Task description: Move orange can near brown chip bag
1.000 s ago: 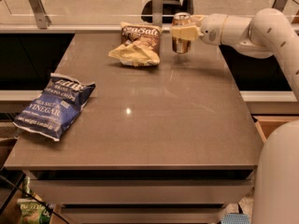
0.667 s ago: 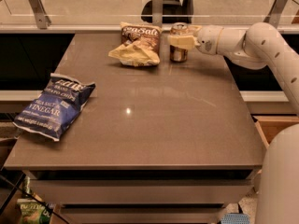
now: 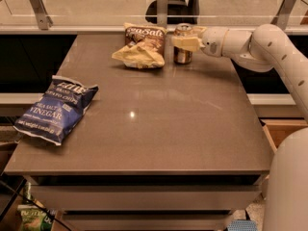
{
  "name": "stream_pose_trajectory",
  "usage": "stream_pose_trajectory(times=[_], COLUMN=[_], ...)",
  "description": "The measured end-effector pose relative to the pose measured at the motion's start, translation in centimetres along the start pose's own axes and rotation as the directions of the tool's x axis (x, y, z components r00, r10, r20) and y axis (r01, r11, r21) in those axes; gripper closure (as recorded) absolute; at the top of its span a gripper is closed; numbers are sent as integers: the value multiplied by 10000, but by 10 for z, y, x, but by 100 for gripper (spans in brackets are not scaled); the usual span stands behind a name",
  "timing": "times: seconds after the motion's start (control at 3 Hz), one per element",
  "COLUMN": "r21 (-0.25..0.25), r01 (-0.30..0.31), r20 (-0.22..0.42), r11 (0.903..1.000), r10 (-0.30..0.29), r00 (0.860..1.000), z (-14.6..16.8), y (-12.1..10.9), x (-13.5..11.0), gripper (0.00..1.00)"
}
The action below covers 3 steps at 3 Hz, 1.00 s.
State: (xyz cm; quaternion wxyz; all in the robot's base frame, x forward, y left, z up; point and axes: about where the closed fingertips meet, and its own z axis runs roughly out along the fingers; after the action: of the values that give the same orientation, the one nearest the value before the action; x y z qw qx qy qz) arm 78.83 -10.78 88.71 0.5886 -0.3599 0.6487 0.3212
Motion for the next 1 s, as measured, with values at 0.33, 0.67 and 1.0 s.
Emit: stream_pose_trajectory(times=[0.33, 0.67, 1.0], r21=[-48, -98, -143], r01=[-7, -14, -21], r20=[4, 8, 12], r11=[10000, 10000, 9999], r10=[7, 14, 21], r00=[10000, 10000, 10000], z=[3, 6, 9], y=[2, 3, 5], x=[0, 0, 0], gripper=[58, 35, 13])
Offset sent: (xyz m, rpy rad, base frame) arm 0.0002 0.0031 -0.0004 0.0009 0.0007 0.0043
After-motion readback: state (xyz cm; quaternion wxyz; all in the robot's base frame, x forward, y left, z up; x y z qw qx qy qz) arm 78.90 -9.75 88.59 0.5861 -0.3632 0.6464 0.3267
